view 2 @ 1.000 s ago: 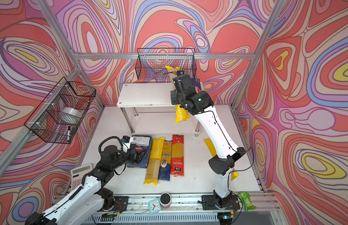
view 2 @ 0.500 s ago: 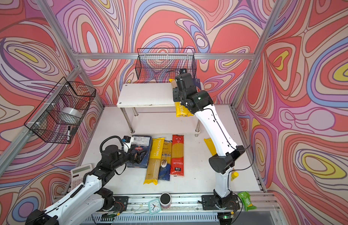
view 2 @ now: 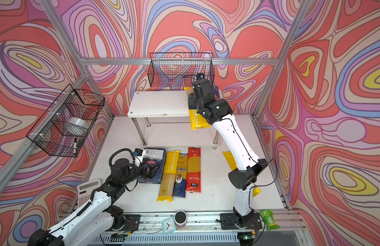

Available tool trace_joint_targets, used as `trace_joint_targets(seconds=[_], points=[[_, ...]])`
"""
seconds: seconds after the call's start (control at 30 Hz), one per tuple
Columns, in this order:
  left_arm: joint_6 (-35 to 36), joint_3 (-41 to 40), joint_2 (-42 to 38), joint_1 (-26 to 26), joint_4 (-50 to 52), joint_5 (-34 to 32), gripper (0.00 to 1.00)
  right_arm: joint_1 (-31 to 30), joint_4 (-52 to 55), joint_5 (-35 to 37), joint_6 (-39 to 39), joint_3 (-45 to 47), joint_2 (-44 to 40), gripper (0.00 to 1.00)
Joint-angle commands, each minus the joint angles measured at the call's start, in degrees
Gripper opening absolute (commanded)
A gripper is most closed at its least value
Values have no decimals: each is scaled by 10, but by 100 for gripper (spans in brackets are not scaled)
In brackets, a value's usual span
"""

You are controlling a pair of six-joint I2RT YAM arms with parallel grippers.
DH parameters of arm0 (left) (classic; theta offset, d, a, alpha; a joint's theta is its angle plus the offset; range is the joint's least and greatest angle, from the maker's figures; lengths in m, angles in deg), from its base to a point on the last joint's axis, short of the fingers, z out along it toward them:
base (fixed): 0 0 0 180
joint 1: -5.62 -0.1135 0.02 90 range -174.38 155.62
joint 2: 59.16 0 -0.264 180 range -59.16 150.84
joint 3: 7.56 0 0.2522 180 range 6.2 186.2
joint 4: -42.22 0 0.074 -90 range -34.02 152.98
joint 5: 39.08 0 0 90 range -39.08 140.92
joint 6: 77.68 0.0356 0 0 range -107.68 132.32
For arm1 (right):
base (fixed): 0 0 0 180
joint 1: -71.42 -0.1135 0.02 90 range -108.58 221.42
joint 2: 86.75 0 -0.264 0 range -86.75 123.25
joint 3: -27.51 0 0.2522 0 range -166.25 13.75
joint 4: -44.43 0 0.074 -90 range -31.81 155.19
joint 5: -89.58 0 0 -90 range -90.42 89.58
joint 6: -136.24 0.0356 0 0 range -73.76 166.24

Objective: Arrange pasta packages on shelves
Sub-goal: Place the pasta bag on the shelf.

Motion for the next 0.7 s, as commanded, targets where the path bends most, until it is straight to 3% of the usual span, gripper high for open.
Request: trace_joint_targets(seconds=[0.0, 0.13, 0.3, 0.47, 0.67], points=[[3, -8, -2, 3, -12, 0, 100, 1, -6, -99, -9, 29, -56, 39], [5, -7, 1, 3, -10, -2, 100, 0, 5, -203, 4, 71, -129, 38], [10, -5, -5, 2, -1, -10, 100, 0, 20, -268, -6, 142, -213, 37], [21, -4, -25, 3, 19, -44, 100, 0, 130, -305, -14, 128, -225, 38], [29, 3, -55, 3, 49, -76, 100, 0, 140, -358, 11, 248, -288, 38]])
